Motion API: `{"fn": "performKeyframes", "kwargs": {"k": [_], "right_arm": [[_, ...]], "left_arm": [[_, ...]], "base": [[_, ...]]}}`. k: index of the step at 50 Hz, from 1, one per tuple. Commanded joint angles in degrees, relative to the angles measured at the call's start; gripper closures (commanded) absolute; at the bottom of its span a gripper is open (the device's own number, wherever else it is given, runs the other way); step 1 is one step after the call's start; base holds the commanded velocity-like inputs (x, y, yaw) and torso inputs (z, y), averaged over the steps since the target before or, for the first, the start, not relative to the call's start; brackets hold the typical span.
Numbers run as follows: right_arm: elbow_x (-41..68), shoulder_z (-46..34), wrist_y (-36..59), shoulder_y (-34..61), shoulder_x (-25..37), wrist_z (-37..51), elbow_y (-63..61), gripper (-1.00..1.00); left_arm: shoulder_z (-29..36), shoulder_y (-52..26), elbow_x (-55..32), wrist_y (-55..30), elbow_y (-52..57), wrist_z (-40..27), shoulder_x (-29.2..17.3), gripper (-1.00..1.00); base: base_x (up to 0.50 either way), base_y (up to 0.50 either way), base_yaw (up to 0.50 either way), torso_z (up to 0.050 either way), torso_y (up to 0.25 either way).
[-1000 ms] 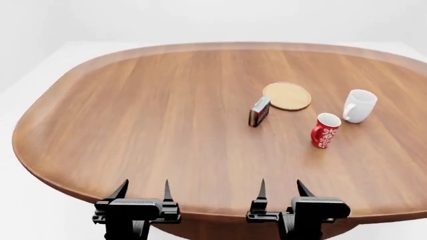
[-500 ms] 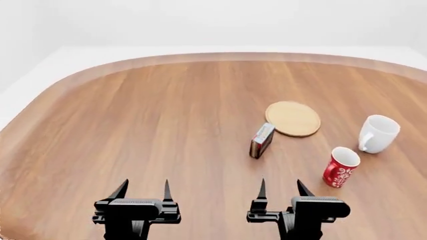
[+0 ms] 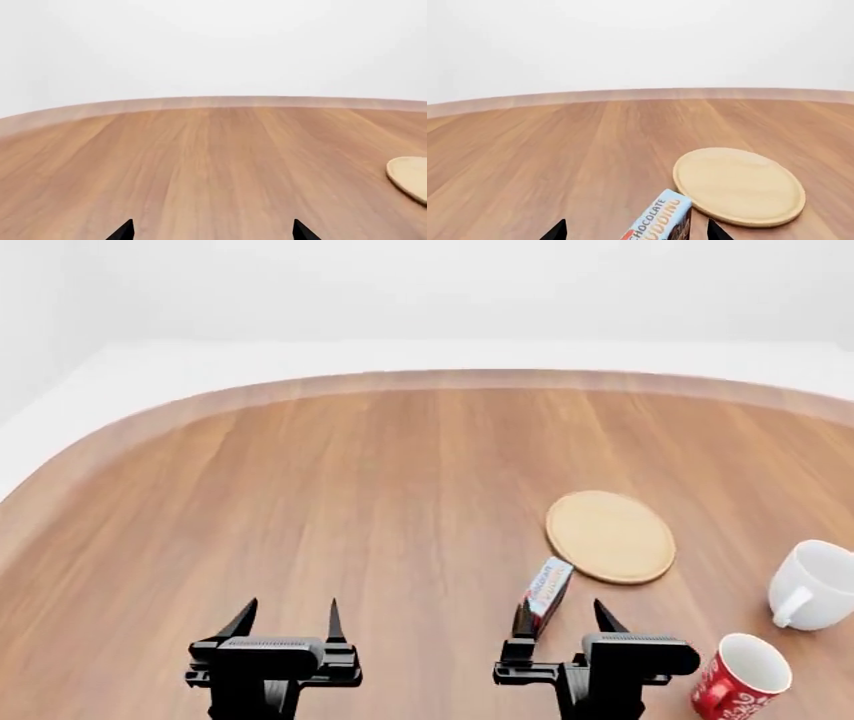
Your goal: Put the chocolate pudding to the left of the plate.
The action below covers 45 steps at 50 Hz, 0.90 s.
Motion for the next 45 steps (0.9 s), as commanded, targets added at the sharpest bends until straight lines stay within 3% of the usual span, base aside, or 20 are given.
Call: {"fn": "performKeyframes", "kwargs": {"k": [1, 8, 35, 38, 45], "right_arm": [[0.4, -0.4, -0.3, -0.1, 0.4, 0.4, 0.0, -1.00], [0.7, -0.6, -0.3, -0.1, 0.6, 0.7, -0.2, -1.00], [1.1, -1.8, 0.7, 0.4, 1.4, 1.9, -0.4, -1.00], [1.3, -1.9, 4.1, 0.5, 1.7, 2.7, -2.2, -1.00], [4.4, -1.2, 22.1, 3.2, 2.5, 6.5, -11.0, -1.00]], "left_arm": [[0.4, 0.0, -0.3, 0.1, 0.1, -0.5, -0.4, -1.00], [0.7, 0.0, -0.5, 0.1, 0.2, -0.7, -0.6, -1.00], [1.5, -0.2, -1.1, 0.5, 0.0, -1.8, -1.2, -1.00], [1.6, -0.2, -1.0, 0.4, 0.0, -2.0, -1.2, -1.00], [1.9, 0.2, -0.7, 0.2, 0.7, -2.7, -1.6, -1.00]], "base": [[0.50, 0.00, 0.00, 0.000, 0.000], [0.43, 0.00, 0.00, 0.000, 0.000], [0.07, 0.00, 0.00, 0.000, 0.000], [0.00, 0.00, 0.00, 0.000, 0.000], [0.00, 0.00, 0.00, 0.000, 0.000]]}}
